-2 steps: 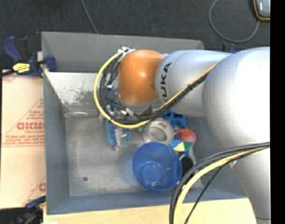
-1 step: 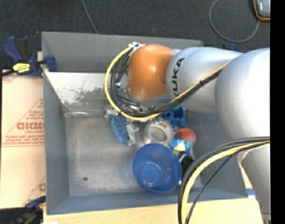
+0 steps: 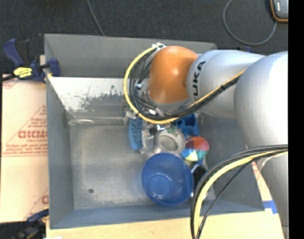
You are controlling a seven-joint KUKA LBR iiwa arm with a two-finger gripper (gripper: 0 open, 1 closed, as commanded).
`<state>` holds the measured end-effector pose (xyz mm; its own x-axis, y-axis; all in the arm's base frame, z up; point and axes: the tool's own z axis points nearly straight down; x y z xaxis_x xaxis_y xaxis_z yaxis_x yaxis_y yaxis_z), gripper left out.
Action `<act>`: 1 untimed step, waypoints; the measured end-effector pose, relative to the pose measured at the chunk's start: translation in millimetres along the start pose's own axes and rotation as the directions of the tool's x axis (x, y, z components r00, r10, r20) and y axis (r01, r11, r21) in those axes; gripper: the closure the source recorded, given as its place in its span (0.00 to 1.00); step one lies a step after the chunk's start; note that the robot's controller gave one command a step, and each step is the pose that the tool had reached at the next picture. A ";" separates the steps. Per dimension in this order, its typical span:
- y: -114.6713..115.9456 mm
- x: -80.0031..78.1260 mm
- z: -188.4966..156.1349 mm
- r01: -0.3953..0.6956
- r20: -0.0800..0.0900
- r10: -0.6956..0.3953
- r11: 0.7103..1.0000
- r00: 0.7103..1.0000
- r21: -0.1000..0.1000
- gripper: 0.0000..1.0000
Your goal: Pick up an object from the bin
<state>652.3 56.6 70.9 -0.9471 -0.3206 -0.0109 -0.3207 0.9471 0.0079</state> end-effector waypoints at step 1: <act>31.8 -8.1 -1.3 0.233 0.002 -0.233 0.972 0.972 0.006 1.00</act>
Offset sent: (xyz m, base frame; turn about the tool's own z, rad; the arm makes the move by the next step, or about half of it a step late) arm 0.0000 0.0000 0.0000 0.0000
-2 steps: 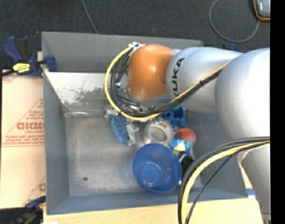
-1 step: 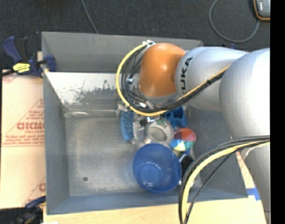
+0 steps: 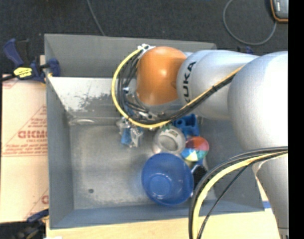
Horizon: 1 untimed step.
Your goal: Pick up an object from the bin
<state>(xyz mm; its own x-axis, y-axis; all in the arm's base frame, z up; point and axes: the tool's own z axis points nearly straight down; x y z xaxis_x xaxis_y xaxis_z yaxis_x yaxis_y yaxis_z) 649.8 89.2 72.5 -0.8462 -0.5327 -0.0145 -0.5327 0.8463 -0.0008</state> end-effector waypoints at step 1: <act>0.0 0.0 0.0 -0.001 0.000 0.001 1.000 1.000 0.000 1.00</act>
Offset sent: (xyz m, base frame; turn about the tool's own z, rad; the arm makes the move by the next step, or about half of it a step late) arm -0.0001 -0.0002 0.0323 0.0008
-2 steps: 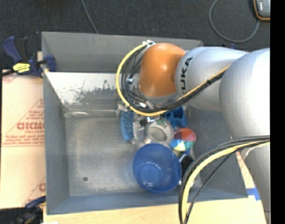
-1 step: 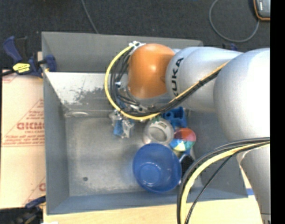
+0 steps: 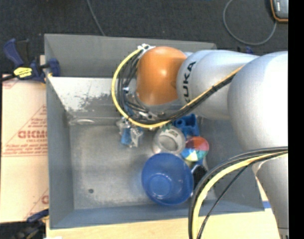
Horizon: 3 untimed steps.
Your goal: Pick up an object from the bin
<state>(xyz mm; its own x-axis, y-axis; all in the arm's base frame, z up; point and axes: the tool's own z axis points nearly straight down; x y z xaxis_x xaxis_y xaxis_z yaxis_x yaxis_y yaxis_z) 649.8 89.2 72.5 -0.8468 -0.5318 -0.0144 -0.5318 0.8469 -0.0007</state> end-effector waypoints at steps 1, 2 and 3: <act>0.2 0.9 -10.0 -0.002 -0.001 0.002 1.000 1.000 -0.001 1.00; -0.7 -0.1 -42.0 -0.005 0.002 0.005 1.000 1.000 0.000 1.00; -1.7 -1.1 -55.0 -0.008 0.006 0.008 1.000 1.000 0.002 1.00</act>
Offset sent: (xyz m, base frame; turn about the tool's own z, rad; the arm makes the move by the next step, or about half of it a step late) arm -0.0009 -0.0001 0.0570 0.0012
